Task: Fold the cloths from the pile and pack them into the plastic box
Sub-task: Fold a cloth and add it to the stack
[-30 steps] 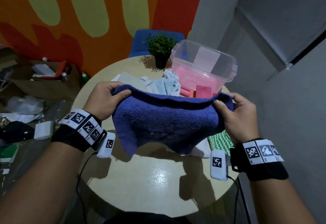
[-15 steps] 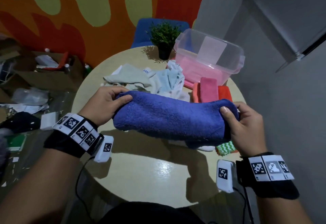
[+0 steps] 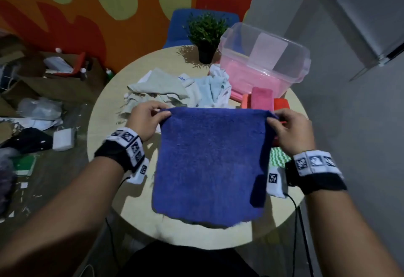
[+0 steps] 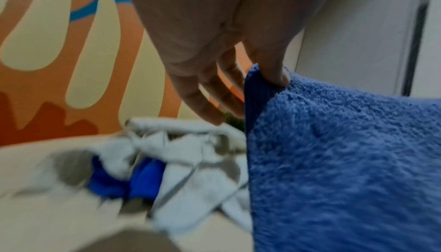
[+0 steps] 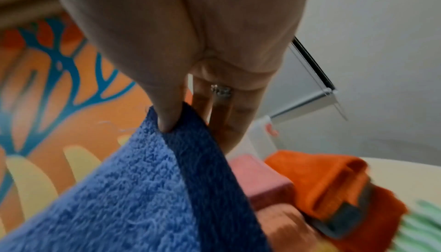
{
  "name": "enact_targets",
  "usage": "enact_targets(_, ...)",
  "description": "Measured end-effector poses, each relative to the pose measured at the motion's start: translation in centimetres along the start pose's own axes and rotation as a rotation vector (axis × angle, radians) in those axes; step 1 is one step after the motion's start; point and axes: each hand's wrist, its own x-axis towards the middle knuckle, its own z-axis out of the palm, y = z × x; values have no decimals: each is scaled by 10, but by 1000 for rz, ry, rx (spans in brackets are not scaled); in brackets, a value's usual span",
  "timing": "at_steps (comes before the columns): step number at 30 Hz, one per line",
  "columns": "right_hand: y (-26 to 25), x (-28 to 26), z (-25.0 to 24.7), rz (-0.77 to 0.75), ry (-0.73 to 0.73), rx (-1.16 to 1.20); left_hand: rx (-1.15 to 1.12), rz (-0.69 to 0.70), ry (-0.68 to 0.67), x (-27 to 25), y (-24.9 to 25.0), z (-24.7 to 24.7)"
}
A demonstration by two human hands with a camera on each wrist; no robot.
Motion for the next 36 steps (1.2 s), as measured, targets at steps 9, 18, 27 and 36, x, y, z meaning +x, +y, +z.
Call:
enact_targets(9,84,-56,47,103,-428,-291,187,-172,-484,-47,-64,40)
enact_targets(18,98,-90,51,107,-575,-300,306,-238,-756,-67,-78,44)
enact_targets(27,105,-104,65,135,-788,-452,418,-258,-881,-81,-86,57)
enact_targets(36,113,-86,80,219,-341,-477,436,-143,-322,-60,-93,79)
